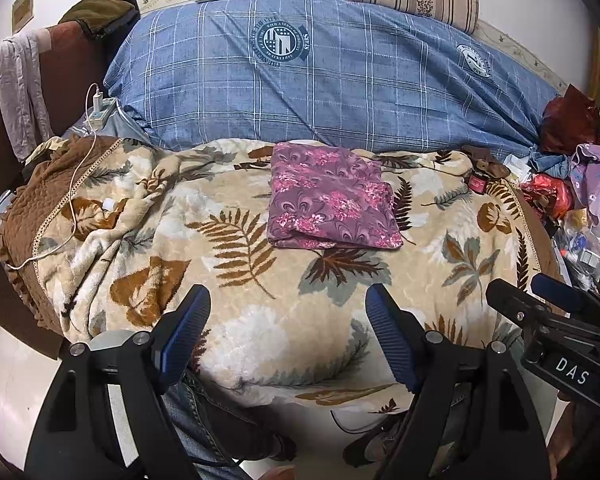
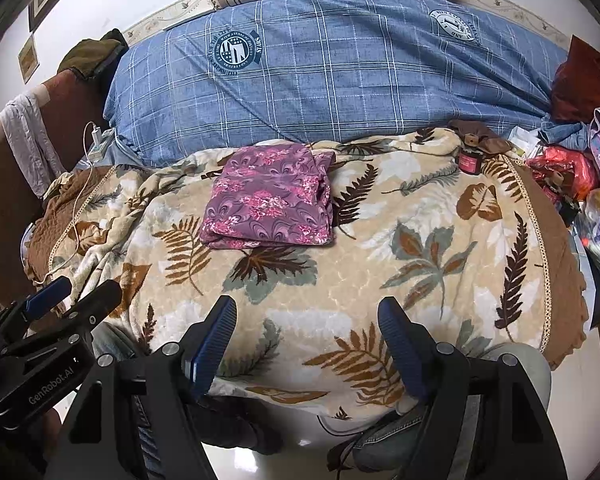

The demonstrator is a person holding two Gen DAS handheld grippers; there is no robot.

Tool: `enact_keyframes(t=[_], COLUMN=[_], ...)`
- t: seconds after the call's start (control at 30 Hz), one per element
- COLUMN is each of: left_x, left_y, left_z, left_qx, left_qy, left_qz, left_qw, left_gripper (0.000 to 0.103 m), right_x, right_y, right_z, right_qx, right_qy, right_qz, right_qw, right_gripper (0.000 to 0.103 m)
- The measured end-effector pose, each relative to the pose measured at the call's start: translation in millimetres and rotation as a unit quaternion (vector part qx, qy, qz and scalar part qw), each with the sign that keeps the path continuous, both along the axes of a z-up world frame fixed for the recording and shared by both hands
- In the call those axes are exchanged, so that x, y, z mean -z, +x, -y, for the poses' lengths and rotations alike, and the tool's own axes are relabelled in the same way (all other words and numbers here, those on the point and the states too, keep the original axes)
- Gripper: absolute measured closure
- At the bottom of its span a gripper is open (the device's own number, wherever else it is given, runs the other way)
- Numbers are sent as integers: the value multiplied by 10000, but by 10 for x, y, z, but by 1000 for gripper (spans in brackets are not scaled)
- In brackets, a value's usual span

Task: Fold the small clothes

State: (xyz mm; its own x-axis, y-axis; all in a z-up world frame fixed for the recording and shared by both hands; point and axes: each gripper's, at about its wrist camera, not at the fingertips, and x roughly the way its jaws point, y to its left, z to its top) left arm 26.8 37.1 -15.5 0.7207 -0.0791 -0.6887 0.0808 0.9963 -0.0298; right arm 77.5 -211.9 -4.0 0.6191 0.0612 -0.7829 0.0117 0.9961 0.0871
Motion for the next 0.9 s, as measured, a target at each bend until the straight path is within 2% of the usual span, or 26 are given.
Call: enact_keyframes(t=[0.9], left_x=[-26], left_y=[1], left_z=[11], left_qx=[19], left_qy=[12], left_qz=[25], left_qw=[10000], left_gripper=[23], right_x=[-6], right_y=[7], right_z=[-6], right_qx=[8], right_qy=[-16], right_qz=[15], right_qw=[10000], right_gripper=[28])
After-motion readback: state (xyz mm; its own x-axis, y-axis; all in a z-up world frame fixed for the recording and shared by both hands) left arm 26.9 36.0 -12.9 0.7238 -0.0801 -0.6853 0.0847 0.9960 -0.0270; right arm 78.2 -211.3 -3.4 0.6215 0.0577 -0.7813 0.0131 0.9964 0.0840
